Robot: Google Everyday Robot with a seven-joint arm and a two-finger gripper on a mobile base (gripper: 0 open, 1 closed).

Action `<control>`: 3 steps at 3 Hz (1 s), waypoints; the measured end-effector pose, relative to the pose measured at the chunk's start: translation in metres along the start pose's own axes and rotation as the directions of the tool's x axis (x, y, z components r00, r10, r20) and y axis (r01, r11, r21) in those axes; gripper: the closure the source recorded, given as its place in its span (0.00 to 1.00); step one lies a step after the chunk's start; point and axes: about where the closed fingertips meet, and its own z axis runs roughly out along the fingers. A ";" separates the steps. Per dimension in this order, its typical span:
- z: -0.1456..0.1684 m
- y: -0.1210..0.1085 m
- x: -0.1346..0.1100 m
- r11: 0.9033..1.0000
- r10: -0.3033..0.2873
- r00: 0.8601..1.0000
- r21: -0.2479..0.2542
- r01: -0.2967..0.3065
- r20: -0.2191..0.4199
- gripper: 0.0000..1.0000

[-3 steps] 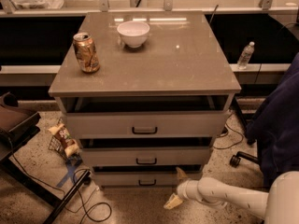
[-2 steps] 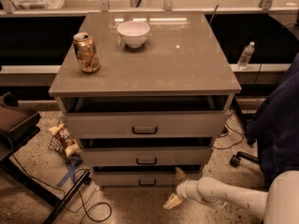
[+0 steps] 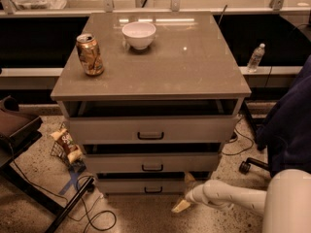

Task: Open bottom drawer

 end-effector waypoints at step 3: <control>0.024 -0.031 0.045 1.000 -0.014 0.993 0.009 0.015 -0.115 0.00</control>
Offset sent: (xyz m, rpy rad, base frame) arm 0.0432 -0.0433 -0.0336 -0.1191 0.0060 -0.0266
